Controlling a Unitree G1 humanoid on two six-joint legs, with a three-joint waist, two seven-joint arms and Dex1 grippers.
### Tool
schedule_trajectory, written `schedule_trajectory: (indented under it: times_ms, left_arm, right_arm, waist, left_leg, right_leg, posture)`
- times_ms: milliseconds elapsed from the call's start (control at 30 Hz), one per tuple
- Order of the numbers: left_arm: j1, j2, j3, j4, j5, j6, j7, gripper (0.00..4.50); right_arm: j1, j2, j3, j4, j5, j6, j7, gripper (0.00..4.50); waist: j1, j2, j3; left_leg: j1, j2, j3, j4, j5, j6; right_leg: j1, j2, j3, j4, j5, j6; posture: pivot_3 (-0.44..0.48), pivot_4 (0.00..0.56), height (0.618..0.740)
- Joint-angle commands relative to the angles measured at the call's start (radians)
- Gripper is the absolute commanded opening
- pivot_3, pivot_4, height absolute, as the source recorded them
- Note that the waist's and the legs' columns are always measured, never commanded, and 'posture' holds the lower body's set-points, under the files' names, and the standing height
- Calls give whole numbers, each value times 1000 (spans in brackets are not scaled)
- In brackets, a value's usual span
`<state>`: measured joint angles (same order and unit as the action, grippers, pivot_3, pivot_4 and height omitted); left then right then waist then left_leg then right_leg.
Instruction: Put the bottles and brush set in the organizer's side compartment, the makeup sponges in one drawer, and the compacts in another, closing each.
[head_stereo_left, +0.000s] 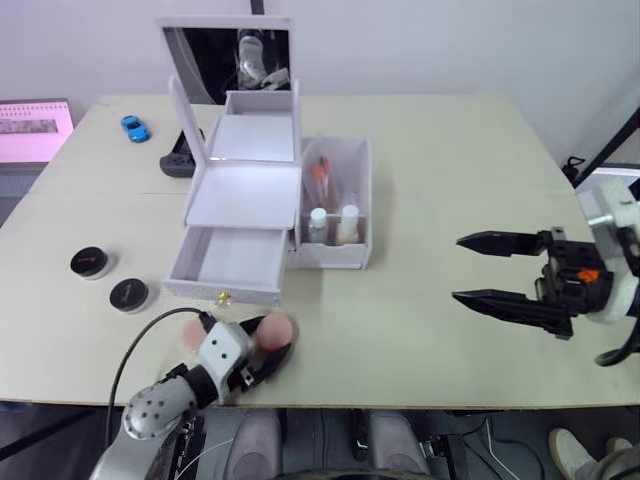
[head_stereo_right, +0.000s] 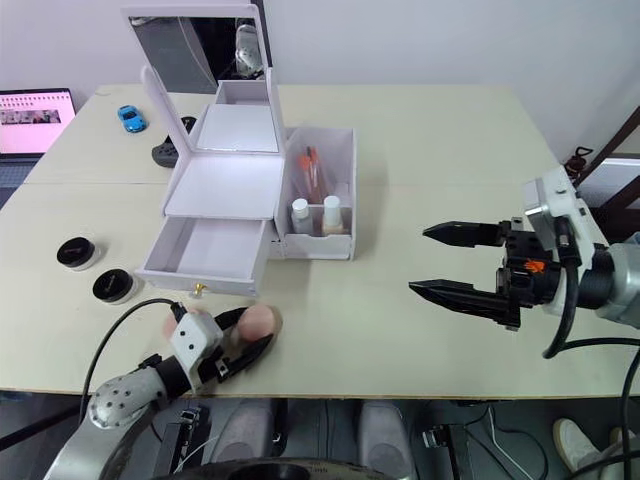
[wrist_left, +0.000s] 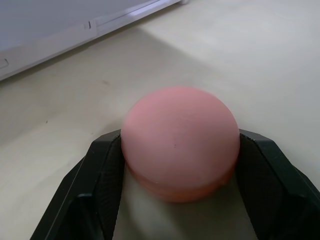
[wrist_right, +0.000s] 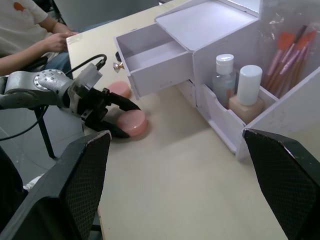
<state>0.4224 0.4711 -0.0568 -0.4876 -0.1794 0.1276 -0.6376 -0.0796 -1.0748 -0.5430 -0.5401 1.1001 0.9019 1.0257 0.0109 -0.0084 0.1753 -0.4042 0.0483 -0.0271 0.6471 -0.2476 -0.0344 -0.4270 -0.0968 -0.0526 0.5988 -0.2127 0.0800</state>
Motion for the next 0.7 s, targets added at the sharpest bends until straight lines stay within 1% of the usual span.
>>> schedule_trajectory:
  times_ms: [33, 100, 200, 333, 400, 467, 533, 633, 700]
  left_arm:
    - [54, 27, 86, -99, -101, -41, -47, 2641]
    - [96, 43, 124, -147, -165, -49, -84, 2641]
    - [176, 92, 164, -247, -303, 15, -145, 2641]
    - [277, 190, 239, -363, -394, 44, -227, 2641]
    - [356, 266, 292, -422, -440, 72, -305, 2641]
    - [402, 311, 369, -487, -519, 88, -341, 2641]
    - [397, 349, 451, -518, -654, 141, -303, 2641]
    - [405, 458, 614, -528, -902, 254, -279, 2641]
    - [360, 517, 695, -505, -1061, 287, -254, 2641]
  right_arm:
    - [-44, 3, 46, 23, -24, -48, 21, 4500]
    - [-71, 12, 84, 40, -37, -66, 31, 4500]
    - [-121, 27, 149, 82, -66, -100, 62, 4500]
    - [-214, 59, 257, 159, -132, -159, 119, 4500]
    - [-274, 80, 310, 208, -171, -191, 150, 4500]
    - [-333, 84, 341, 248, -197, -209, 183, 4500]
    - [-381, 77, 348, 276, -201, -213, 217, 4500]
    - [-460, 72, 312, 304, -89, -138, 264, 4500]
    - [-478, 65, 309, 308, -72, -121, 292, 4500]
  waist:
    - [2, 0, 0]
    - [2, 0, 0]
    - [2, 0, 0]
    - [-1, 0, 1]
    - [-3, -1, 1]
    - [-6, 0, 2]
    - [-4, 3, 3]
    - [1, 3, 4]
    - [2, 4, 4]
  left_leg:
    - [0, 0, 0, 0, 0, 0]
    - [0, 0, 0, 0, 0, 0]
    - [-1, 0, 0, 0, 0, 0]
    - [-2, 0, 1, 0, 0, 0]
    - [-2, 0, 1, 1, 0, 0]
    - [-2, 1, 1, 1, 0, -1]
    - [-2, 1, 2, 1, 0, -1]
    - [-2, 1, 1, 1, 0, 0]
    - [-2, 1, 1, 1, 0, 0]
  right_leg:
    - [0, 0, 0, 0, 0, 0]
    - [-1, 0, 0, 0, 0, 0]
    - [0, 0, 0, -2, 0, 0]
    - [-1, 0, 0, -4, 0, 0]
    - [-1, 0, 0, -4, 0, 0]
    - [-2, 0, 0, -4, 0, 0]
    - [-3, 0, 0, -4, 0, 0]
    - [-6, 0, 0, -4, 0, 0]
    - [-5, 0, 0, -3, 0, 0]
  posture:
    - [0, 150, 726]
    - [0, 150, 726]
    - [0, 150, 726]
    - [0, 150, 726]
    - [0, 150, 726]
    - [0, 150, 726]
    - [0, 150, 726]
    - [0, 150, 726]
    - [0, 150, 726]
